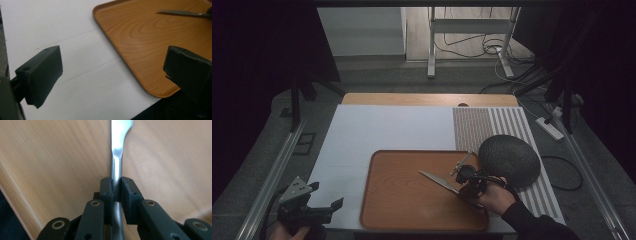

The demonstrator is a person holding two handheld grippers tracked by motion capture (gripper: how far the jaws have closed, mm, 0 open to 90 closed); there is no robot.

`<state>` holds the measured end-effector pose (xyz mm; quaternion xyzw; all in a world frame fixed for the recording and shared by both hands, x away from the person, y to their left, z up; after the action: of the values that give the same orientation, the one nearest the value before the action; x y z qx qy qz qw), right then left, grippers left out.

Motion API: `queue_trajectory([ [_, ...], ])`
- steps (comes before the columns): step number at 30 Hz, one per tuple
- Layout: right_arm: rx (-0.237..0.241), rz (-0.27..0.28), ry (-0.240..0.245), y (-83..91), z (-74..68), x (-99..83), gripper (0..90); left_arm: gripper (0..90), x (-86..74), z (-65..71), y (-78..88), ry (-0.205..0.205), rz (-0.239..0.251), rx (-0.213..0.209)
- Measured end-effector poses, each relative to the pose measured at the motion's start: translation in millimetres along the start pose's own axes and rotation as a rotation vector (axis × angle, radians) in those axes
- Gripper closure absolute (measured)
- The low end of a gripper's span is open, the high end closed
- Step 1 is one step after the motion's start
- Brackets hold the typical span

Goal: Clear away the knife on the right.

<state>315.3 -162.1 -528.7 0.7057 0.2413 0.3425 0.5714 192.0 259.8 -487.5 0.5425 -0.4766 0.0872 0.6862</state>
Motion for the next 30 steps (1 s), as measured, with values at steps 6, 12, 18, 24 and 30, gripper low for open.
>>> queue_trajectory([
  [6, 0.053, 0.103, 0.043, 16.9, -2.6, 15.2, 87.1, 3.5, 0.0, -0.1, -0.3, 0.002, -0.001, 0.001],
  [12, 0.071, 0.089, 0.163, -1.8, -26.4, 42.7, 90.0, 3.5, 0.2, 0.1, -0.7, 0.001, -0.005, 0.002],
  [18, 0.067, 0.073, 0.223, -23.5, -30.3, 64.2, 90.0, 3.5, -0.3, -0.8, -0.4, 0.005, -0.003, 0.0],
  [24, 0.028, 0.081, 0.19, -22.3, -16.7, 64.1, 90.0, 3.5, 0.1, 0.0, -0.6, 0.001, -0.005, 0.002],
  [30, -0.015, 0.081, 0.13, -16.0, 6.7, 55.9, 90.0, 3.5, 0.0, -0.2, -0.4, 0.001, -0.003, 0.002],
])
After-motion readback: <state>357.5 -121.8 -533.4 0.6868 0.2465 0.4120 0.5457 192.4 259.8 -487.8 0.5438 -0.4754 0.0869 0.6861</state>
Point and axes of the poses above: each handheld gripper's, and its own axes: y roughly backward along the jaws, x roughly out of its top, z roughly to its right, the point moved 4 cm from there along -y, roughly forward along the jaws, and after that the axes turned 11 degrees about -y, right-handed, at the moved point
